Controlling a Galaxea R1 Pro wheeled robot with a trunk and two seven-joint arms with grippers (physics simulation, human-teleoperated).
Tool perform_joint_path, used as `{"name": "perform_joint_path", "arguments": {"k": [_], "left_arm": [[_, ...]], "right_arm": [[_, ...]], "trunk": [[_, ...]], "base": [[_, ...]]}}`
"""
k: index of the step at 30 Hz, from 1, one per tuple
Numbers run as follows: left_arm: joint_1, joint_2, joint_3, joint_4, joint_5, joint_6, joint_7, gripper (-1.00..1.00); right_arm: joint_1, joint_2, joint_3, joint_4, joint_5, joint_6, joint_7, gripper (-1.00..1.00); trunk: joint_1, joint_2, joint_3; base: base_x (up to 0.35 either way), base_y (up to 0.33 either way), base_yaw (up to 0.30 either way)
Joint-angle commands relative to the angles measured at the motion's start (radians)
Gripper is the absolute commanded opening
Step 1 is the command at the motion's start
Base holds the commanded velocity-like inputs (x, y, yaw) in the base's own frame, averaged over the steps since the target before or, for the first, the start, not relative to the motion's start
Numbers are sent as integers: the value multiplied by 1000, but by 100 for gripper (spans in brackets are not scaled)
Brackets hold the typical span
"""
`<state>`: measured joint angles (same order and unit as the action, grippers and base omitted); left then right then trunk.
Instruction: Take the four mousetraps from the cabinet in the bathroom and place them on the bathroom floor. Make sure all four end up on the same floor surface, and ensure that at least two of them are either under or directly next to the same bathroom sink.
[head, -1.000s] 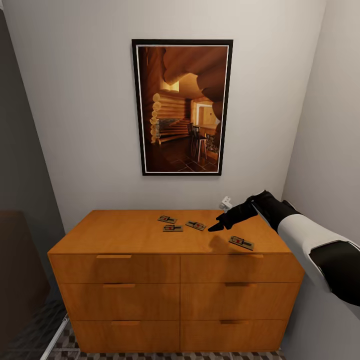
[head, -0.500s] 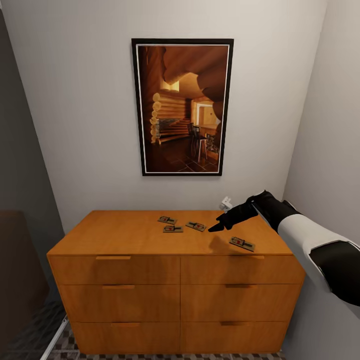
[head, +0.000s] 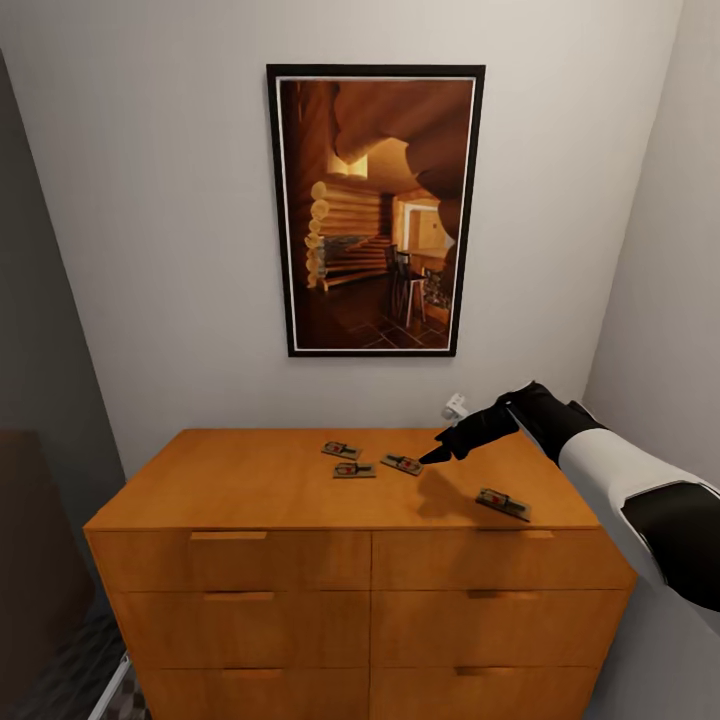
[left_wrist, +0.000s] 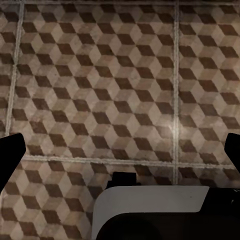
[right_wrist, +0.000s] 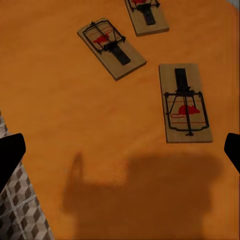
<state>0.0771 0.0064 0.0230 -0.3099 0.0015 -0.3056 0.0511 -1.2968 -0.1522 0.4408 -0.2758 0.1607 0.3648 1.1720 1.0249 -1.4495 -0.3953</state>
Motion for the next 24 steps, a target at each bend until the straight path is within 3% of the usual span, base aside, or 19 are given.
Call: {"name": "perform_joint_path", "arguments": {"k": [1,24], "left_arm": [[0,0,2,-1,0,-1,1,100],[0,0,2,-1,0,-1,1,100]], "right_arm": [[0,0,-5,-2,8,10,5,100],[0,-59,-5,1,7,-26,3,100]], "trunk": [[0,-1,-1],[0,-1,-1]], "base": [[8,3,0],[68,0,0]]}}
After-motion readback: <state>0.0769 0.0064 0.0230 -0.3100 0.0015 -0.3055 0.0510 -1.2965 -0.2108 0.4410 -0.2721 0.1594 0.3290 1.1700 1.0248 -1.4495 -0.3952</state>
